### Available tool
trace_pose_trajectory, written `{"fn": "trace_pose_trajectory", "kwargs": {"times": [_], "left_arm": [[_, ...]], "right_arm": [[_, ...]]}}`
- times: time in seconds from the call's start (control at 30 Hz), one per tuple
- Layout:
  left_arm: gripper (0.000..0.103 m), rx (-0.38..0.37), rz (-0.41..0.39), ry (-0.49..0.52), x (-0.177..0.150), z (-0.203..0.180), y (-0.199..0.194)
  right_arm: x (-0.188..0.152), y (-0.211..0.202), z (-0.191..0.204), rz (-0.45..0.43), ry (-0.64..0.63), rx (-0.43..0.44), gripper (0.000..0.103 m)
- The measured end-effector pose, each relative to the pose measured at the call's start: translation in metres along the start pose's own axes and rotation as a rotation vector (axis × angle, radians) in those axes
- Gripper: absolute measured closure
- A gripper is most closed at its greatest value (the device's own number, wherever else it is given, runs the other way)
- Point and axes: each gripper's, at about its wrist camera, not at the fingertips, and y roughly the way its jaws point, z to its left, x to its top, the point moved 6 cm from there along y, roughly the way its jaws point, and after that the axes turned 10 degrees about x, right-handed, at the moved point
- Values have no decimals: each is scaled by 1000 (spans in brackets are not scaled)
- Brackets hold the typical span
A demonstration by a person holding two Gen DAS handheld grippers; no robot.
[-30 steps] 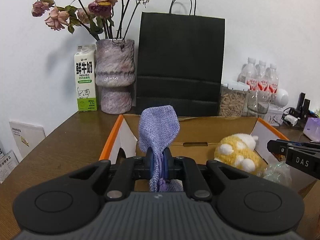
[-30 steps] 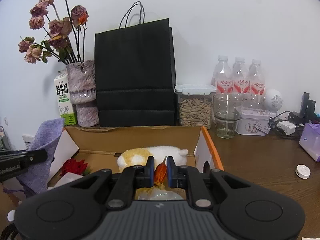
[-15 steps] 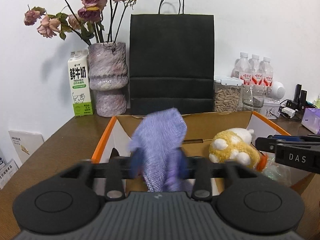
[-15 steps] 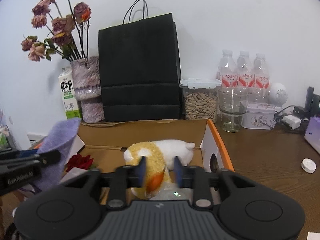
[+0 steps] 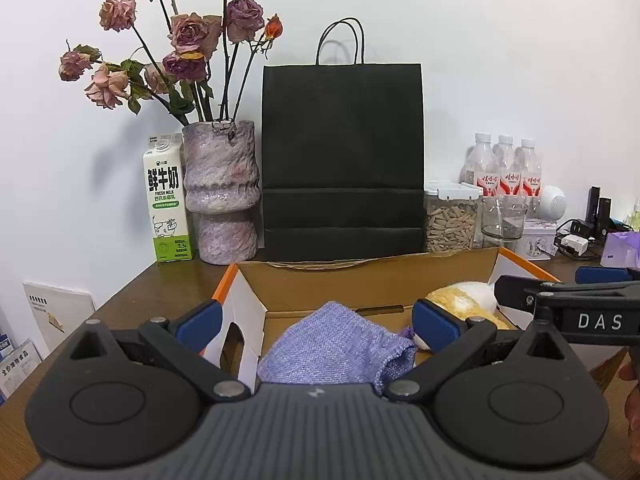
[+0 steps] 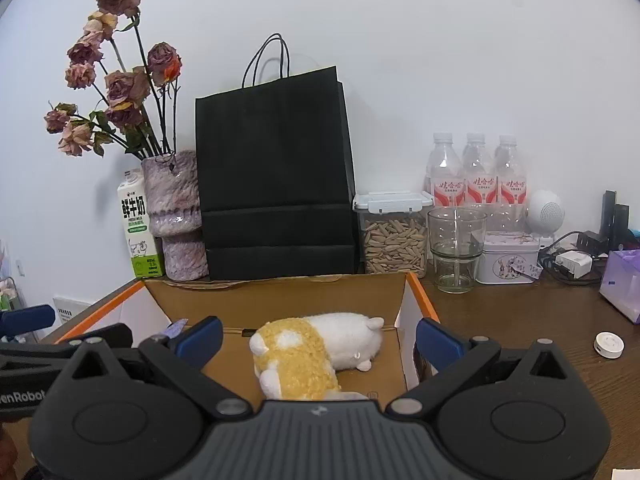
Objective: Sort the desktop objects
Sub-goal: 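Carry pouch and orange item into the box and open both tools, then withdraw both tools from the box back over the table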
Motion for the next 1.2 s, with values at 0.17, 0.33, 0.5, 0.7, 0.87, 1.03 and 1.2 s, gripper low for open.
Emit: {"fn": "trace_pose_trajectory", "kwargs": {"times": [0.17,0.33,0.5,0.7,0.87,1.03,1.2], "left_arm": [[0,3,-7,-11,1,2,-2],[0,-3,-18,-23,2,5,-6],[0,-10,-31,-36,3,8,-12],[0,-15,-52,-43,3,13,-23],[0,-23,-75,-50,1,19,-37],[0,-17,-98,-44,-6,25,-50],[0,-8,-113,-37,-15,32,-64]], "right_arm": [[0,-1,2,2,2,4,0],[-1,-2,5,0,-11,2,0],[-4,-5,11,4,-32,8,0],[-7,-16,21,-29,-92,-1,0],[-5,-26,26,-49,-107,7,0],[-9,-35,31,-62,-124,9,0],[-10,-51,36,-85,-131,13,0]]}}
